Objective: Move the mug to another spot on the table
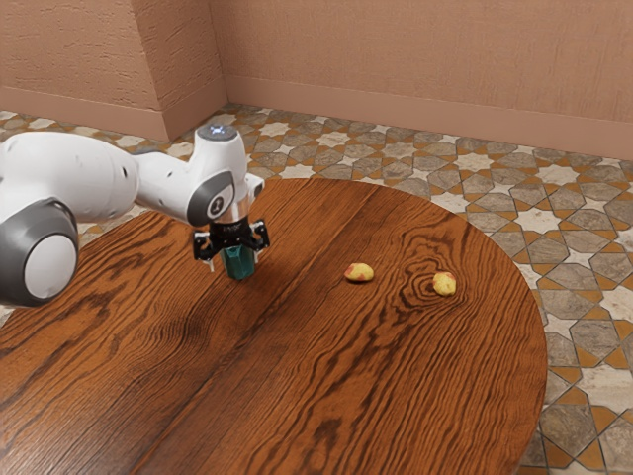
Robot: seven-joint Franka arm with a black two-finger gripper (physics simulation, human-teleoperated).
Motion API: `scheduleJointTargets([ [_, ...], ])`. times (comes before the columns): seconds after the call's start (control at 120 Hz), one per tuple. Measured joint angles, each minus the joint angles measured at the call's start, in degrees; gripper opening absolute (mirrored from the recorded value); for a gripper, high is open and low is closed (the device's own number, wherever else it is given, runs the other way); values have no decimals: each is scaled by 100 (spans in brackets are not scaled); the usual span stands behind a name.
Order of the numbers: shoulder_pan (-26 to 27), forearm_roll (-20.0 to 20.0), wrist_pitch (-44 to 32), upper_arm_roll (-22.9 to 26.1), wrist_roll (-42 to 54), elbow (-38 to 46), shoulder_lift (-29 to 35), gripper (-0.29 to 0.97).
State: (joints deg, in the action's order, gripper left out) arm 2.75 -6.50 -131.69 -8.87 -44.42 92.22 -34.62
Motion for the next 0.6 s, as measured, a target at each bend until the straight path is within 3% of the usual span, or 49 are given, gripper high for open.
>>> scheduleJointTargets([
  [0.067,4,2,-19,0,10,1,-1,60],
  [0.317,39,8,-55,-6,28,9,25,14],
  [0.475,52,-51,-57,-14,17,12,36,8],
  [0.6,40,-453,-58,-24,0,3,32,5],
])
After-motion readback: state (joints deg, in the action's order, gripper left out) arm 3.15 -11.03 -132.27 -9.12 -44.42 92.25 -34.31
